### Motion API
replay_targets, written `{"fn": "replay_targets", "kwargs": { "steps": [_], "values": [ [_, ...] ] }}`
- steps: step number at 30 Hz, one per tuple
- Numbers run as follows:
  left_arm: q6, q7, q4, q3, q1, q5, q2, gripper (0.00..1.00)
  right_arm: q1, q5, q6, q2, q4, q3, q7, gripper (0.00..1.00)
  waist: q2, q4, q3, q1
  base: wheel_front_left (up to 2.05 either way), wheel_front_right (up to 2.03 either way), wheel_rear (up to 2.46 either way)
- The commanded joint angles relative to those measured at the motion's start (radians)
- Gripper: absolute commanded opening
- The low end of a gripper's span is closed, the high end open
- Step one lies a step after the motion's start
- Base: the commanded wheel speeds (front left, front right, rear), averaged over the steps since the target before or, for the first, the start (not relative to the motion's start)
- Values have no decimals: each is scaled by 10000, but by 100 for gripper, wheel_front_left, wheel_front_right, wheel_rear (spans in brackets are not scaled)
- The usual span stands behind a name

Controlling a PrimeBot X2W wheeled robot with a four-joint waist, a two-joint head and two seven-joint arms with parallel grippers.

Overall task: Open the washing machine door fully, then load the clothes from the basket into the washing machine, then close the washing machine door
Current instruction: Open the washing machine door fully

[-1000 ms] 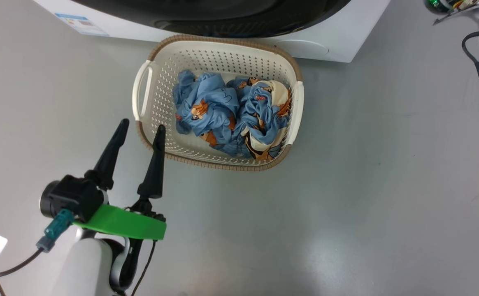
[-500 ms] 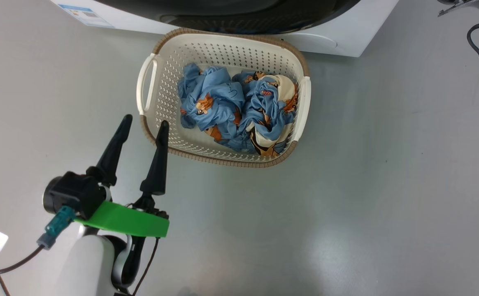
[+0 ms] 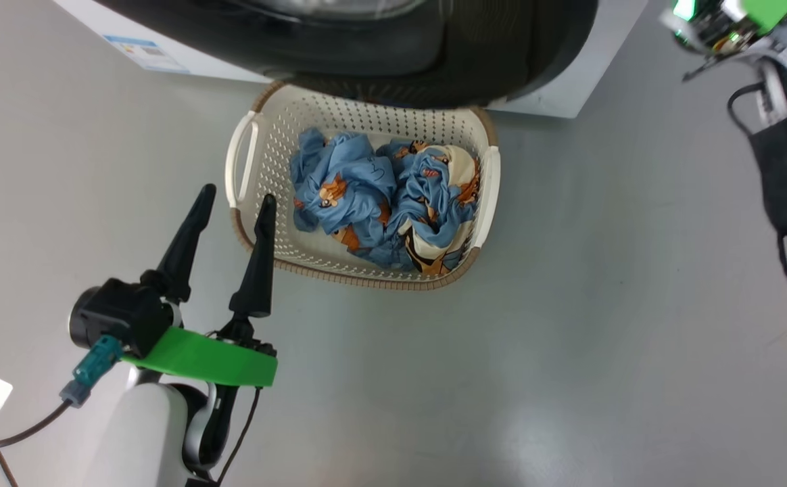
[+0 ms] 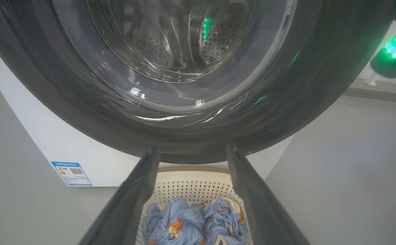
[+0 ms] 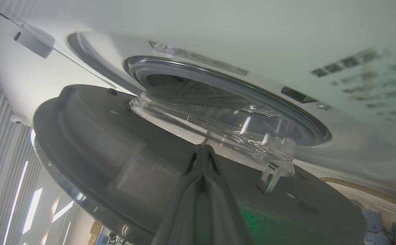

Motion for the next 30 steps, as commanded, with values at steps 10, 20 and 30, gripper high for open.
{"fn": "replay_targets", "kwargs": {
  "steps": [10, 20, 30],
  "values": [
    [11, -63, -122, 418, 512, 185, 235, 100, 1124, -204, 16, 487, -541, 596, 420, 0, -1, -145, -739, 0, 0, 0, 0],
    [4, -63, -92, 446, 890, 229, 235, 100, 1951, -214, 16, 642, -992, 1028, 710, 0, -1, -101, -1343, 0, 0, 0, 0],
    [1, -63, -47, 543, 1433, 374, 235, 100, 2893, -160, 16, 830, -1243, 1433, 936, 0, -1, -80, -2018, 0, 0, 0, 0]
  ]
}}
